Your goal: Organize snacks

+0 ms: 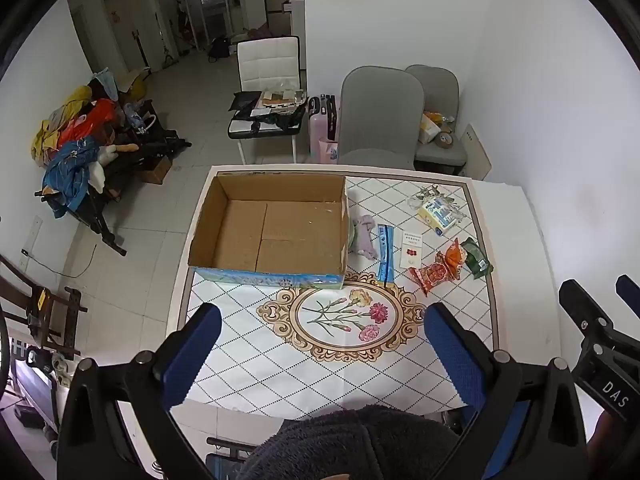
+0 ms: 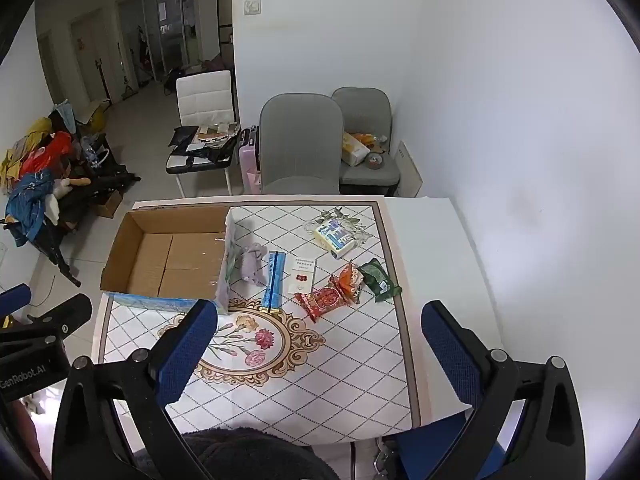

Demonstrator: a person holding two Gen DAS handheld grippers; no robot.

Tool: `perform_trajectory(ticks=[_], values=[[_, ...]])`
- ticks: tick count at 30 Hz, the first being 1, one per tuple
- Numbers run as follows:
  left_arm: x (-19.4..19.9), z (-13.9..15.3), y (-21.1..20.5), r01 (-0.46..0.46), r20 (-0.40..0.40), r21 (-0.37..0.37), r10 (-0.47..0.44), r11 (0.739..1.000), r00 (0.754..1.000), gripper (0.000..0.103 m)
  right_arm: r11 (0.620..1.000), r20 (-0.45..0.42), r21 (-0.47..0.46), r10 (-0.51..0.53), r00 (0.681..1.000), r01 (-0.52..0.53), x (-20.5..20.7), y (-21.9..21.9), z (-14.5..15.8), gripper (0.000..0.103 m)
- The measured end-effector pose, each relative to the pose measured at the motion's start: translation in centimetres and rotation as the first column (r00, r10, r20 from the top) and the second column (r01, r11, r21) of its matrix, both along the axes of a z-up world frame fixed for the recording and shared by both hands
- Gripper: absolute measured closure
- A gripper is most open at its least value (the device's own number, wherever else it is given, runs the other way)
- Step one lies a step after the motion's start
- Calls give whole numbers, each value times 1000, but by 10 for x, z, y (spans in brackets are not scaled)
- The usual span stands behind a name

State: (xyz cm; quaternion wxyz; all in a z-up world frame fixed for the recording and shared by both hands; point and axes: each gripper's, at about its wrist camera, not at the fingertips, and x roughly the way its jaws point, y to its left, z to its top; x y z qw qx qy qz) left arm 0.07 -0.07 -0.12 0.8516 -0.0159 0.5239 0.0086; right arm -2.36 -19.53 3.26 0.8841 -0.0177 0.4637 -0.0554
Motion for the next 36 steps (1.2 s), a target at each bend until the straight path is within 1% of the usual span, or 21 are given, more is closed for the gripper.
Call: perform_trajectory(ticks=[1, 10, 12, 13, 16, 17, 20, 36], values=[[-1, 0, 0, -3, 16, -1, 3, 1000, 1000, 0, 1000, -3, 0, -1, 1000, 1, 0, 0, 0, 0], [-11, -3, -7, -13, 22, 16, 12, 1000, 1000, 0, 1000, -8, 14, 7, 1000, -7, -1, -3, 6, 0], [-10, 8, 2, -21, 23, 10, 20, 1000, 1000, 0, 1000, -11, 28, 13, 1000, -13, -3, -7, 12, 0], [-11, 10, 3, -25, 31, 11, 25, 1000, 999, 0, 1000, -14, 12, 18, 1000, -18, -3, 2, 11, 0], [-13, 15, 6, -37, 54, 14, 36, 999, 998, 0, 1000, -10, 8, 20, 1000, -20, -3, 0, 15, 0], [-14, 17, 6, -41, 61, 12, 40, 999, 997, 0, 1000, -8, 10, 23, 1000, -23, -2, 0, 10, 0], [-16, 19, 6, -51, 72, 14, 50, 999, 996, 0, 1000, -8, 4, 25, 1000, -25, -3, 2, 9, 0], [-12, 20, 13, -53, 84, 7, 53, 999, 995, 0, 1000, 13, -9, 8, 1000, -8, 2, 6, 10, 0]])
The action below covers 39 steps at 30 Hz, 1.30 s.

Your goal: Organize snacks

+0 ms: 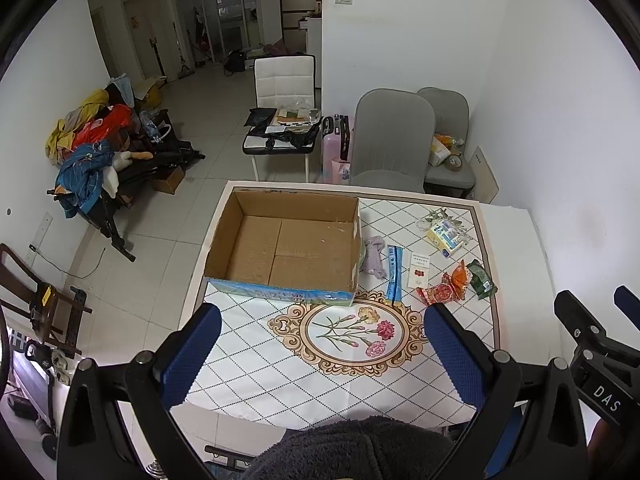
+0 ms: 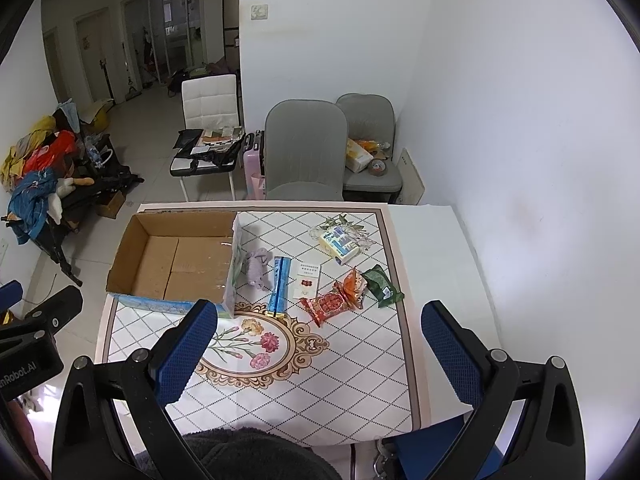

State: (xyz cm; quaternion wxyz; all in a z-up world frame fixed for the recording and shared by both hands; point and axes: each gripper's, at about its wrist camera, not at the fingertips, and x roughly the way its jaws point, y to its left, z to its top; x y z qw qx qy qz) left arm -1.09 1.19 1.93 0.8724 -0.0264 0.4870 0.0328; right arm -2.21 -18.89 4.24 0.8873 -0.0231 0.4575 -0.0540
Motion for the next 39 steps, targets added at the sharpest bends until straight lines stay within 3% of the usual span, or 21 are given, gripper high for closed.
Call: perform_trajectory(ticks=[39], values=[[14, -1, -9, 15, -1, -2, -15, 1000, 1000, 0, 1000, 0, 6, -22, 1000, 22, 7, -2, -1, 0]])
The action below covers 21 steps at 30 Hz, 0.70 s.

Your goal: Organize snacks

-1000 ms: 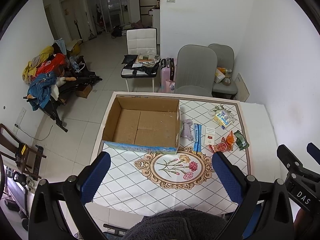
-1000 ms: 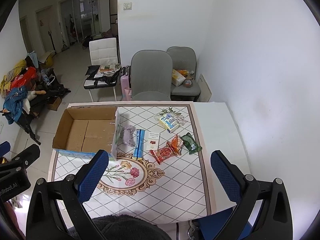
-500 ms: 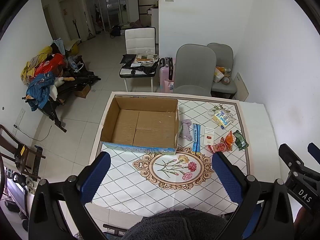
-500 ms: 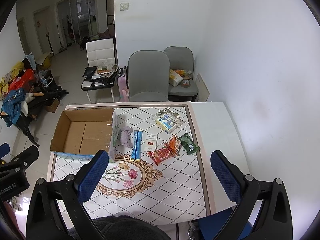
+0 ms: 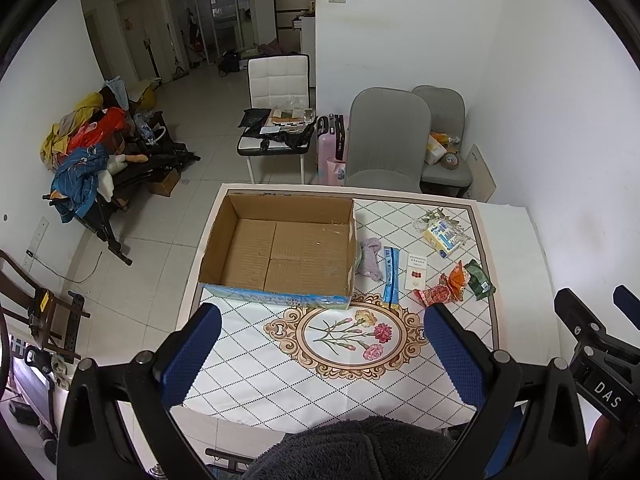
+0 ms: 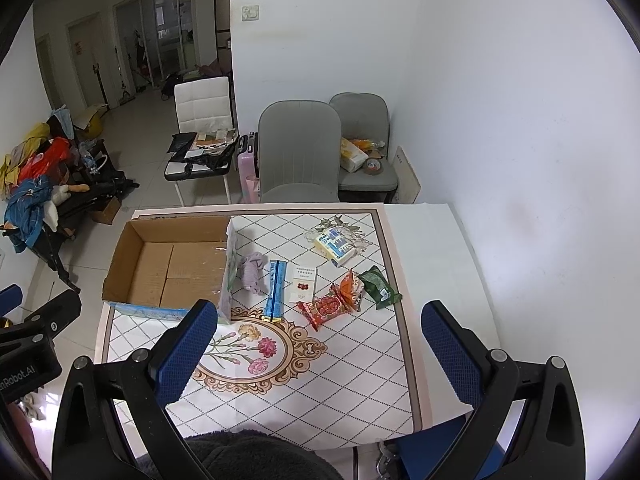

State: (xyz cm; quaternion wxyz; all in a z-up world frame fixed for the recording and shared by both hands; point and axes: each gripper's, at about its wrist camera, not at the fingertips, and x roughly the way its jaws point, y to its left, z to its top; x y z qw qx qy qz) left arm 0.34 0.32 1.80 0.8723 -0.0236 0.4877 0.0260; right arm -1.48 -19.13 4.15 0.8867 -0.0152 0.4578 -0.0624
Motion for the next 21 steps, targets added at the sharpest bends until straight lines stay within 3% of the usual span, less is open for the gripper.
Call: perform_trajectory(ticks=[21], values=[[-1, -1, 1, 8, -4, -5, -8, 1000, 1000, 0, 1000, 4, 14, 5, 1000, -5, 0, 1, 3, 0]])
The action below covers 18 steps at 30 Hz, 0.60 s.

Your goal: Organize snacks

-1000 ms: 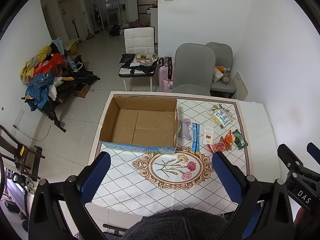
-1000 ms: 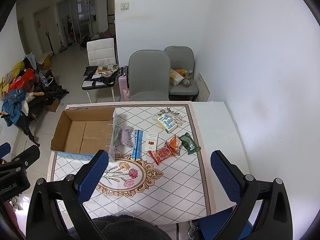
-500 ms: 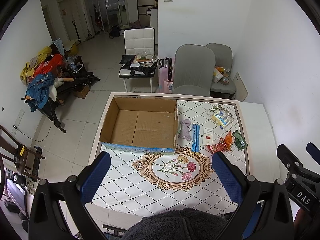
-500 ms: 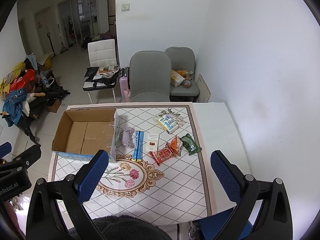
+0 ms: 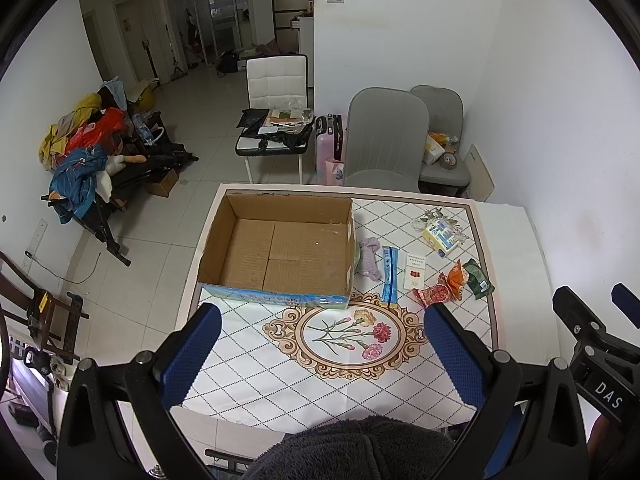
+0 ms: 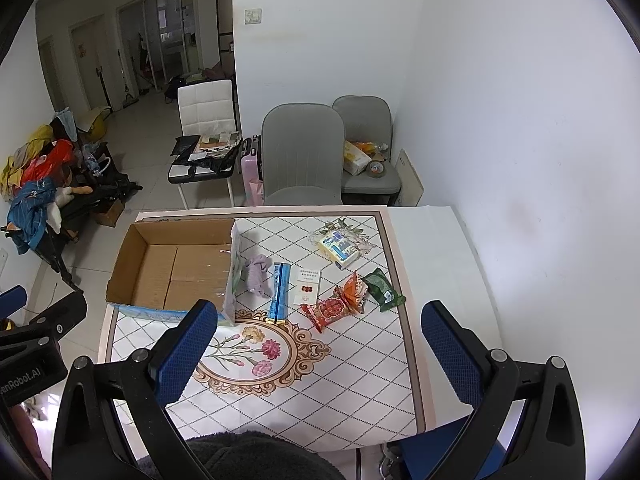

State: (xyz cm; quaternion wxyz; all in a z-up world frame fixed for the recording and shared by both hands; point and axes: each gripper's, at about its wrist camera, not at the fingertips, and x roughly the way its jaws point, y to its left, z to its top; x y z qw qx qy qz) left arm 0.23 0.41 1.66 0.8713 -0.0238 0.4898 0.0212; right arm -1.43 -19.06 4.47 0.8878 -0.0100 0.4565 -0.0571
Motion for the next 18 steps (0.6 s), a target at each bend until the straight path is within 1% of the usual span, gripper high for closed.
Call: perform_trajectory(ticks=[3, 5, 7, 8, 10, 13, 16, 17, 18], values=[[7, -3, -4, 13, 7, -6, -13, 1000, 1000, 0, 1000, -14, 23, -17, 1000, 18, 3, -8, -5, 0], [15, -6, -8, 21, 16, -11, -21, 1000, 1000, 0, 998, 13, 52, -38, 999, 37, 6, -21, -9, 0], [29, -11, -15, 40, 33, -28, -39, 999, 999, 0, 995, 58, 71, -67, 996, 63, 11, -40, -16, 0], [38, -15, -21, 52, 33, -31, -51, 998, 998, 0, 995, 62, 71, -78, 995, 73, 15, -49, -20, 0], [61, -27, -36, 85, 19, -40, -84, 996, 996, 0, 992, 41, 72, -102, 994, 99, 29, -71, -35, 0], [99, -57, -61, 127, -26, -31, -128, 991, 991, 0, 987, -14, 80, -140, 990, 140, 51, -107, -65, 0], [146, -105, -92, 168, -113, -55, -173, 984, 978, 0, 976, -98, 124, -169, 981, 180, 78, -147, -106, 0], [155, -116, -99, 176, -133, -66, -184, 982, 974, 0, 972, -121, 137, -173, 977, 189, 87, -159, -120, 0], [171, -134, -112, 192, -172, -79, -203, 978, 964, 0, 968, -143, 145, -182, 973, 203, 98, -172, -135, 0]])
